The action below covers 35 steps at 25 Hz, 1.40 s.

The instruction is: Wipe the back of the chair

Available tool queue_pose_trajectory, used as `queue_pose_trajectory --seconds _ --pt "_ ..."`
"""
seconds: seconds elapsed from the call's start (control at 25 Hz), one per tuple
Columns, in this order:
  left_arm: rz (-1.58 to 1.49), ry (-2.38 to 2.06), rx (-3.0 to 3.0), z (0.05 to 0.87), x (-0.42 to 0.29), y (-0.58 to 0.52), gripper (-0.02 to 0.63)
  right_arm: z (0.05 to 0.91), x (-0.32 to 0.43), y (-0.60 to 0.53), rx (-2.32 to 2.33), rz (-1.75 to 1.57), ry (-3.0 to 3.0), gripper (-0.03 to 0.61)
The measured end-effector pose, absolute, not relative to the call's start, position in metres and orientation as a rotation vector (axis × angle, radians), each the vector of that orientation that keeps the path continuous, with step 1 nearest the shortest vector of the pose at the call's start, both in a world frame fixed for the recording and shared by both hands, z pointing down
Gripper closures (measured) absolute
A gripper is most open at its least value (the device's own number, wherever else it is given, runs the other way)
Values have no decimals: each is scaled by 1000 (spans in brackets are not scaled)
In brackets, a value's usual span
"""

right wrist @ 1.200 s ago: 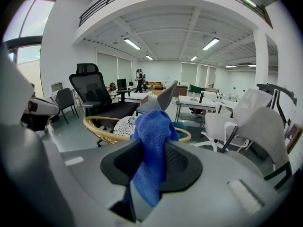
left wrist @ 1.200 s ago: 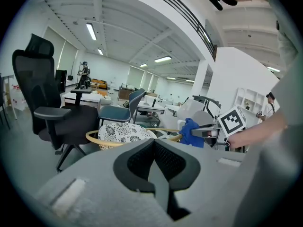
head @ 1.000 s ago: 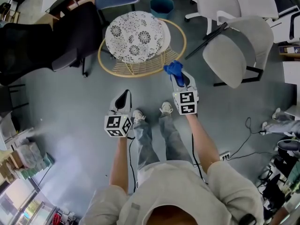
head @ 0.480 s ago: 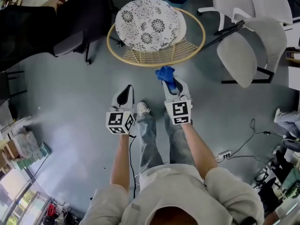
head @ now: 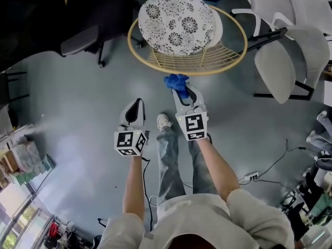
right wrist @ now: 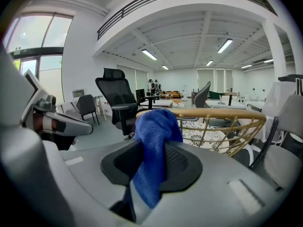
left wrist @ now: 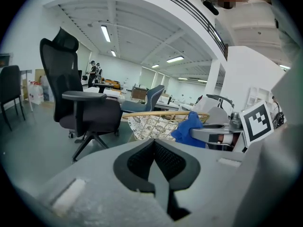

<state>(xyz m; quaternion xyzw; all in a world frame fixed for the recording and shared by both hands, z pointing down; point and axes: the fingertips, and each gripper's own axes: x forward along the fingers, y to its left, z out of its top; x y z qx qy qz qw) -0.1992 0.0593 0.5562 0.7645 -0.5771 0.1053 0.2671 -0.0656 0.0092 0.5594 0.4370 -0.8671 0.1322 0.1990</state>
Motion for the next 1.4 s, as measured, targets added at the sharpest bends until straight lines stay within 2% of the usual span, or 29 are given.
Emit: queue_pose_trajectory --seconds 0.28,0.6,1.4 --pt "297 -1558 2066 575 -203 59 611 576 -70 -12 1244 353 -2443 470" --pt "299 -1512 2113 576 -164 41 611 580 -38 -17 1235 333 -2435 469" --pt "310 -1416 2192 575 -72 7 611 593 79 -44 1384 396 -2329 471"
